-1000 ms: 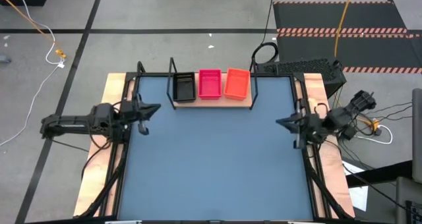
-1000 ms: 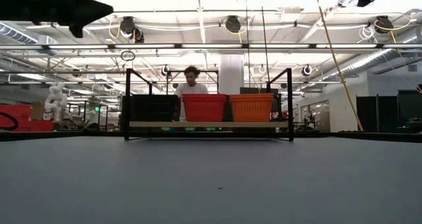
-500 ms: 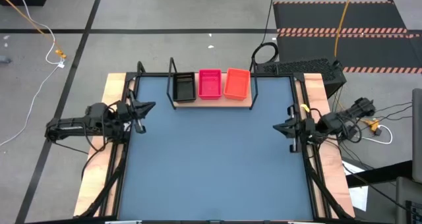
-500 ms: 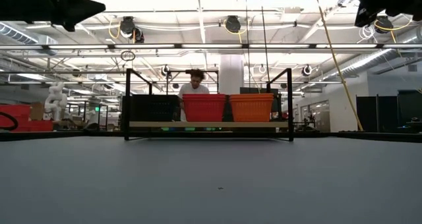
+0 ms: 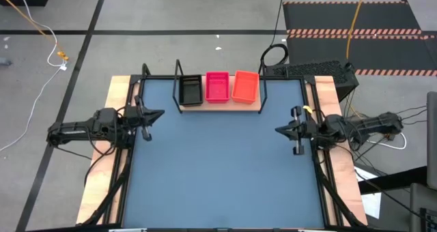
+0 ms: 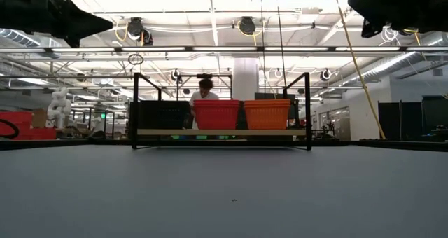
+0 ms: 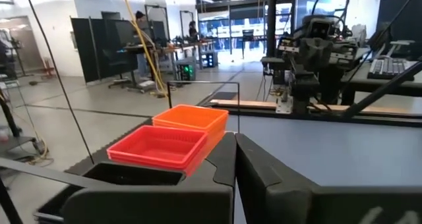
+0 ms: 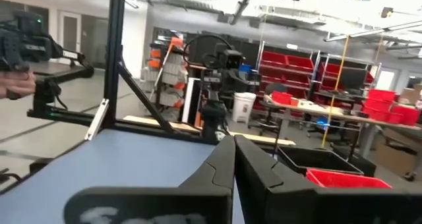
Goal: Stack baskets on shelf by color
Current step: Return to Home Position
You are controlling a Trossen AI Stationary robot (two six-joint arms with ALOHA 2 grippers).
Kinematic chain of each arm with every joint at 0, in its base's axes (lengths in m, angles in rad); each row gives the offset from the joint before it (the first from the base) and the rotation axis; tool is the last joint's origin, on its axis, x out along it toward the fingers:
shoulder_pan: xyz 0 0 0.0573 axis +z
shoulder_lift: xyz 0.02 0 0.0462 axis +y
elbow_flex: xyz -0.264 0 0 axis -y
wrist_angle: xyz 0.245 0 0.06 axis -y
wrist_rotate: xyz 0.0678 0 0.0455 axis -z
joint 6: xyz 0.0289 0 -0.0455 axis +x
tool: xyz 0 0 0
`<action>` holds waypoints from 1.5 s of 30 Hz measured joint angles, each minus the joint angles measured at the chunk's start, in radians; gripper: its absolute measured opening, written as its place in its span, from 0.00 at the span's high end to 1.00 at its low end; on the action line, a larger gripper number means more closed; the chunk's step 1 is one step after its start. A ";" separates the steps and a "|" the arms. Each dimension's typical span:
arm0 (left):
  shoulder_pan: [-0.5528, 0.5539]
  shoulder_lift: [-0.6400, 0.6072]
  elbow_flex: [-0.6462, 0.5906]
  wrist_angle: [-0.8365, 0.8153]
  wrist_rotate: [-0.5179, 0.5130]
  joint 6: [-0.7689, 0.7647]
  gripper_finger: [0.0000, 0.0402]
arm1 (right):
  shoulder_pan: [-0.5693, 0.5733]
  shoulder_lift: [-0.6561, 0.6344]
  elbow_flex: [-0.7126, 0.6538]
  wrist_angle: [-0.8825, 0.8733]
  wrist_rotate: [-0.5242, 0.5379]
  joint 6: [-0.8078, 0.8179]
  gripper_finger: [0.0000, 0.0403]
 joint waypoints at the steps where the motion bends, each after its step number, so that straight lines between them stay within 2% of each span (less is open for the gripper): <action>1: -0.004 0.000 0.000 0.001 0.000 -0.007 0.99 | -0.027 0.000 0.000 0.000 -0.027 0.010 1.00; 6: -0.023 0.000 -0.003 -0.008 0.000 -0.017 0.96 | -0.148 0.017 -0.014 -0.004 -0.125 0.062 1.00; 12: -0.038 -0.021 -0.077 0.061 0.008 0.014 0.99 | -0.256 -0.010 -0.056 -0.029 -0.182 0.085 1.00; 17: -0.023 -0.096 -0.114 0.052 0.003 0.045 0.97 | -0.318 -0.088 -0.056 -0.124 -0.261 0.120 1.00; 22: 0.008 -0.095 -0.166 0.112 0.004 0.052 0.99 | -0.335 -0.154 -0.074 -0.133 -0.330 0.153 1.00; 26: 0.029 -0.093 -0.220 0.197 0.008 0.032 0.97 | -0.335 -0.193 -0.155 -0.048 -0.333 0.175 1.00; 28: 0.040 -0.093 -0.220 0.205 0.030 0.015 0.96 | -0.338 -0.210 -0.157 -0.074 -0.331 0.185 1.00; 34: 0.043 -0.092 -0.220 0.161 0.096 0.007 0.99 | -0.341 -0.201 -0.158 -0.081 -0.322 0.181 1.00; 41: 0.043 -0.090 -0.220 0.128 0.097 -0.080 0.92 | -0.341 -0.193 -0.159 -0.096 -0.305 0.139 0.99; 45: 0.043 -0.090 -0.219 0.117 0.098 -0.016 0.91 | -0.341 -0.193 -0.160 -0.098 -0.305 0.161 0.98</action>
